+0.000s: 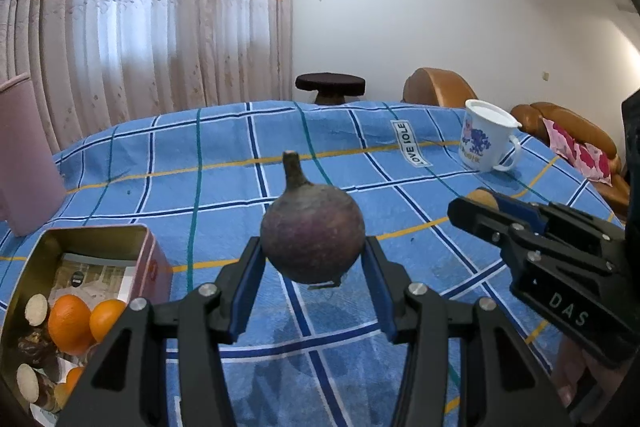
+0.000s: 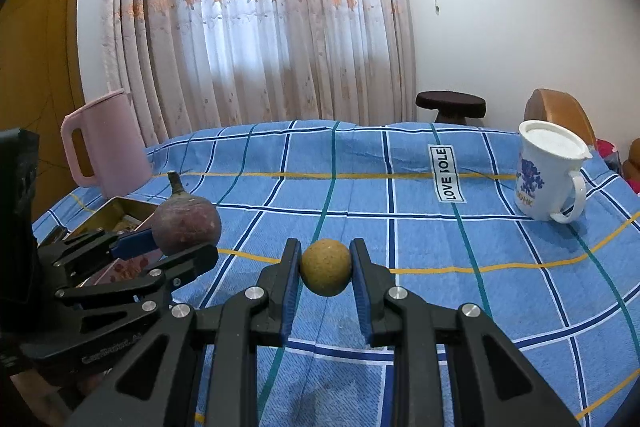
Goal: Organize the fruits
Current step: 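Lift purple fruit with left tool while right carries yellow fruit toward tin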
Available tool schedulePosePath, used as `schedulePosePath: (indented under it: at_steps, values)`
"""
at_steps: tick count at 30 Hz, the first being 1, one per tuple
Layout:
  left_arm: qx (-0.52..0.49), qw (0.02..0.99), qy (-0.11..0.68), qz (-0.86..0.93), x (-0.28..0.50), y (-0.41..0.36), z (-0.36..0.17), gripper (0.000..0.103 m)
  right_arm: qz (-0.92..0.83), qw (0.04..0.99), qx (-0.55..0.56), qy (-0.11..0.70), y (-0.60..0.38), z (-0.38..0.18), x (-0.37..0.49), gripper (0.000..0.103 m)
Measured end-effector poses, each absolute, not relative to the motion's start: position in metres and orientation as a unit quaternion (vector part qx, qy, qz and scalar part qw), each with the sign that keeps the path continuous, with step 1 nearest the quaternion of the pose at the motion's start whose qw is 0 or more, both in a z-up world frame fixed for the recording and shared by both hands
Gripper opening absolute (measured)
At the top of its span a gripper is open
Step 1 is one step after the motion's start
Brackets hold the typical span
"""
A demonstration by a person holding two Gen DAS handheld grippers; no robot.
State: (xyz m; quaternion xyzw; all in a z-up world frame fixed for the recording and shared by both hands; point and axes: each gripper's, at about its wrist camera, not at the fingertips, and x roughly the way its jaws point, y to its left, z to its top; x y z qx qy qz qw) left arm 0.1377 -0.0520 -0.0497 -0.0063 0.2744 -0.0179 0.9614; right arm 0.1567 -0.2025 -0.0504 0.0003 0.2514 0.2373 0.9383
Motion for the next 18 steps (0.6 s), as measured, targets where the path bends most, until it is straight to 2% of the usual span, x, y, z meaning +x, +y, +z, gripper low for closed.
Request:
schedulePosePath:
  at_steps: [18]
  values:
    - [0.013, 0.974, 0.228, 0.002, 0.115, -0.055, -0.041, 0.051, 0.237, 0.951, -0.019, 0.199, -0.201, -0.042, 0.136, 0.027]
